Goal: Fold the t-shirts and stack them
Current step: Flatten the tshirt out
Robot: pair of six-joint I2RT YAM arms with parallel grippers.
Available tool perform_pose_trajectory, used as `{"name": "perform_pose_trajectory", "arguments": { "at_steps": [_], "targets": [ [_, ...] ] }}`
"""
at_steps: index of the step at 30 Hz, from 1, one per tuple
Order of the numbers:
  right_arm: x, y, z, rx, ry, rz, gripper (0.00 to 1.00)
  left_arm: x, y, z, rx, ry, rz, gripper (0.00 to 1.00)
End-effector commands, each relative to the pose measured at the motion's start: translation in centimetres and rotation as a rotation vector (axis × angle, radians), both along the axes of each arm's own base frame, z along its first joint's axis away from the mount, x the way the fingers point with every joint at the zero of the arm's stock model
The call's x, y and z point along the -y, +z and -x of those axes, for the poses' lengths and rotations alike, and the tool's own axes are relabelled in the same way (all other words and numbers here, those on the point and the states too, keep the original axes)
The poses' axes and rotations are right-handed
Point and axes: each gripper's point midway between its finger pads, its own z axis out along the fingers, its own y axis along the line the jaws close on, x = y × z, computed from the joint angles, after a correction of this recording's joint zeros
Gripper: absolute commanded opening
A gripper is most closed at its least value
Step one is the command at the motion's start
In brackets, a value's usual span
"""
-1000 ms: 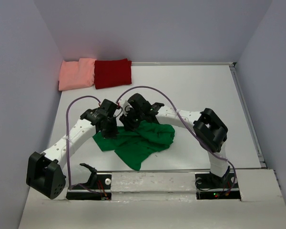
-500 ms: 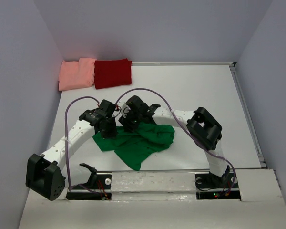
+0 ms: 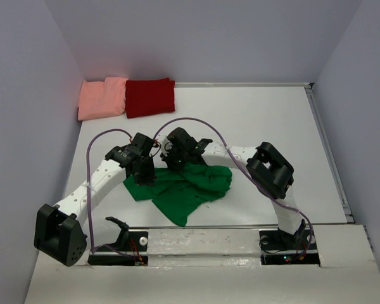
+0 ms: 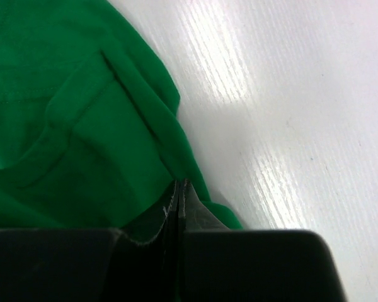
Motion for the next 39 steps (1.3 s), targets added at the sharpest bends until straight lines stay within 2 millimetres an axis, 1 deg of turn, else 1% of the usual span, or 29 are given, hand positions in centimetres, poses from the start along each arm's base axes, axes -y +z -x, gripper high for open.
{"name": "perform_pose_trajectory", "arguments": {
  "at_steps": [1,2,3,4,7,8,9,10,11,12,14,15,21,22,25,26,27,28,29,30,32,33,34,35,36,37,38,39],
  "targets": [
    [-1.5,2.3,-2.6,0.103,-0.035,-0.05,0.0,0.4,0.5,-0.1,0.017,-0.043,0.018,0.0],
    [-1.1,2.8,-3.3,0.112,-0.055,-0.048,0.0,0.3,0.5,-0.1,0.018,-0.045,0.014,0.0],
    [-1.2,3.3,-3.4,0.117,-0.061,-0.053,0.0,0.4,0.5,-0.2,0.019,-0.047,0.015,0.0],
    [-0.6,4.6,-4.9,0.132,-0.096,-0.062,0.0,0.4,0.6,-0.3,0.022,-0.047,0.013,0.0],
    [0.2,6.9,-6.5,0.141,-0.142,-0.078,0.0,0.4,0.9,-0.6,0.025,-0.049,0.01,0.0],
    [0.7,8.3,-7.3,0.153,-0.163,-0.086,0.0,0.5,1.0,-0.7,0.029,-0.049,0.012,0.0],
    [1.3,8.7,-7.7,0.152,-0.181,-0.077,0.0,0.6,1.1,-0.8,0.032,-0.05,0.013,0.0],
    [1.4,9.4,-8.3,0.16,-0.191,-0.089,0.0,0.6,1.1,-0.9,0.035,-0.05,0.013,0.0],
    [2.3,10.2,-9.0,0.156,-0.215,-0.084,0.0,0.7,1.1,-1.0,0.035,-0.05,0.013,0.0],
    [2.5,10.7,-9.6,0.162,-0.23,-0.092,0.0,0.7,1.2,-1.1,0.037,-0.048,0.013,0.0],
    [3.4,11.2,-10.3,0.146,-0.261,-0.098,0.0,0.7,1.2,-1.3,0.04,-0.047,0.013,0.0],
    [4.1,11.6,-11.1,0.144,-0.28,-0.108,0.0,0.7,1.2,-1.4,0.044,-0.046,0.012,0.0],
    [7.3,12.2,-13.6,0.139,-0.37,-0.105,0.0,0.6,1.7,-1.9,0.055,-0.038,0.0,0.0],
    [8.2,12.5,-14.4,0.14,-0.395,-0.105,0.0,0.6,1.9,-2.1,0.062,-0.036,-0.007,0.0],
    [9.8,13.1,-15.4,0.14,-0.445,-0.106,0.0,0.5,2.6,-2.6,0.077,-0.033,-0.017,0.0],
    [10.8,13.2,-16.1,0.135,-0.471,-0.103,0.0,0.4,2.7,-2.7,0.076,-0.029,-0.022,0.0],
    [11.3,13.4,-16.3,0.13,-0.487,-0.103,0.0,0.0,2.8,-3.2,0.09,-0.018,-0.045,0.0],
    [12.0,13.7,-16.5,0.129,-0.507,-0.101,0.0,0.1,3.3,-3.7,0.107,-0.012,-0.042,0.0],
    [12.7,13.9,-16.8,0.12,-0.53,-0.106,0.0,0.1,3.3,-4.1,0.105,-0.012,-0.045,0.0],
    [12.9,13.9,-16.7,0.116,-0.539,-0.099,0.0,0.1,3.8,-4.8,0.122,-0.002,-0.043,0.0],
    [14.4,13.8,-17.2,0.109,-0.582,-0.088,0.0,0.1,3.8,-5.8,0.126,0.002,-0.052,0.0],
    [14.7,13.7,-17.3,0.115,-0.598,-0.077,0.0,0.3,4.5,-6.7,0.148,0.006,-0.052,0.0],
    [15.5,13.6,-17.6,0.119,-0.623,-0.066,0.0,0.2,4.7,-7.3,0.154,0.01,-0.055,0.0],
    [16.2,13.5,-17.7,0.116,-0.643,-0.056,0.0,0.0,4.4,-8.1,0.146,0.019,-0.068,0.0],
    [17.5,13.5,-18.2,0.122,-0.681,-0.045,0.0,0.0,4.5,-8.6,0.151,0.022,-0.07,0.0],
    [18.5,13.3,-18.4,0.12,-0.709,-0.029,0.0,-0.2,5.2,-9.6,0.17,0.028,-0.073,0.0],
    [19.2,13.3,-18.7,0.12,-0.728,-0.022,0.0,-0.2,4.8,-10.2,0.158,0.028,-0.083,0.0],
    [20.9,13.5,-19.3,0.117,-0.79,-0.022,0.0,-0.2,5.5,-11.0,0.177,0.033,-0.081,0.0]
  ]
}}
